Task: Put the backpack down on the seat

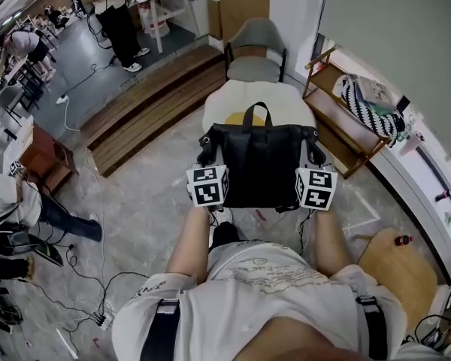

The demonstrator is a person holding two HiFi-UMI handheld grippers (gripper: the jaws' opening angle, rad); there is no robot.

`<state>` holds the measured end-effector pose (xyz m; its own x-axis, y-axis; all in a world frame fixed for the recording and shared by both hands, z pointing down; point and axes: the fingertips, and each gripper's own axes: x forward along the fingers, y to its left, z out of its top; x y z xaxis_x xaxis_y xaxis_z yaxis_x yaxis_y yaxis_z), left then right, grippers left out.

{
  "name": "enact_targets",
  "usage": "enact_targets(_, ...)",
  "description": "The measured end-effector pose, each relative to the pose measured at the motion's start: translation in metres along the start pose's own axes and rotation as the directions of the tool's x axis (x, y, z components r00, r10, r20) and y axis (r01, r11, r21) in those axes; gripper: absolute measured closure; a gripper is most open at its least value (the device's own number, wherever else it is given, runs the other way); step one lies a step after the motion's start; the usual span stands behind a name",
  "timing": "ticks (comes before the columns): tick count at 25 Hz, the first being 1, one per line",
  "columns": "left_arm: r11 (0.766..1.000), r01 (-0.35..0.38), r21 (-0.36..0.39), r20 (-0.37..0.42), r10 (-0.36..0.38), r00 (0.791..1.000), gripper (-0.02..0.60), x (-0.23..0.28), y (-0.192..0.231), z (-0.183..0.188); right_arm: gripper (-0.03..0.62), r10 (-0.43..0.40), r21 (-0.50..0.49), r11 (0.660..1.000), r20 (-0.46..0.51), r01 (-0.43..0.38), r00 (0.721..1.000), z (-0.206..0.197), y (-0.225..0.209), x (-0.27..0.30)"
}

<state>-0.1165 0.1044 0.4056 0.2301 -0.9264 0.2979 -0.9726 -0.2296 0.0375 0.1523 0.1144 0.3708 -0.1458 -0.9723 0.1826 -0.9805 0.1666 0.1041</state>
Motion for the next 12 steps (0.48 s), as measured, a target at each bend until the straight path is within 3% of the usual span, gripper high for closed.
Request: enact_targets(12,0.997,0.074,0.029,-0.018,-0.073,0.997,0.518,0.098,0.062,0.043,0.554,-0.042,0.038,0.998,-0.01,0.042,0.999,0.028,0.019,0.104)
